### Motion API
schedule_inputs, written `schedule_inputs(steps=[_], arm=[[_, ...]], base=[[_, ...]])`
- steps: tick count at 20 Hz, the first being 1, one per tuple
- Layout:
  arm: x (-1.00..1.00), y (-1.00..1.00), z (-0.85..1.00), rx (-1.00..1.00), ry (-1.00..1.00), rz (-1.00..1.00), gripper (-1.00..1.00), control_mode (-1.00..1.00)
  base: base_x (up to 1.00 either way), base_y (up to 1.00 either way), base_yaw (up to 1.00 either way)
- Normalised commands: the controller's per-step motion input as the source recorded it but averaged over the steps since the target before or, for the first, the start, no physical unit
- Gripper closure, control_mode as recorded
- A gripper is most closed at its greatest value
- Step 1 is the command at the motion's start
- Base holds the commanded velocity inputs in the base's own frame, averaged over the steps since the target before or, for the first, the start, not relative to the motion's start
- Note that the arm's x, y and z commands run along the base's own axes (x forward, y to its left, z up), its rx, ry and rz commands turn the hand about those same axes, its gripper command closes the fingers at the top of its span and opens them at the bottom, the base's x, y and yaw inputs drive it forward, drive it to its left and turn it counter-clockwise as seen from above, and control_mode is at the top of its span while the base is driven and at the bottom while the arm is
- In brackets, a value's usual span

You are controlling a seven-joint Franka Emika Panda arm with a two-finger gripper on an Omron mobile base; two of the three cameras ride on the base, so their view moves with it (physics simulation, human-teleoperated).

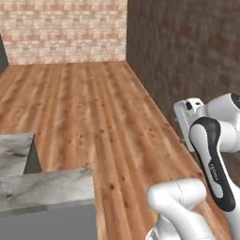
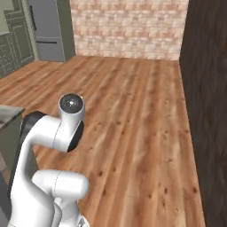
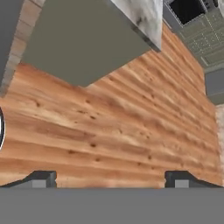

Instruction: Retrieve the tupperware and aluminum foil from the cabinet and place them on the dining counter near the plate with steak and garlic to prepare for storing leftovers.

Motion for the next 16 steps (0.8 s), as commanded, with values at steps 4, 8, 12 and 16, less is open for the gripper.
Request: schedule_inputs(steps=[4, 8, 12, 16], arm=[[0.0, 0.0, 0.0, 0.0, 0.0, 0.0, -1.0, 1.0], [0.0, 0.0, 0.0, 0.0, 0.0, 0.0, -1.0, 1.0], [0.0, 0.0, 0.0, 0.0, 0.0, 0.0, -1.0, 1.0], [0.0, 0.0, 0.0, 0.0, 0.0, 0.0, -1.0, 1.0]], base=[[1.0, -0.29, 0.41], [1.0, -0.35, 0.34], [1.0, -0.35, 0.27], [1.0, -0.24, 0.21]])
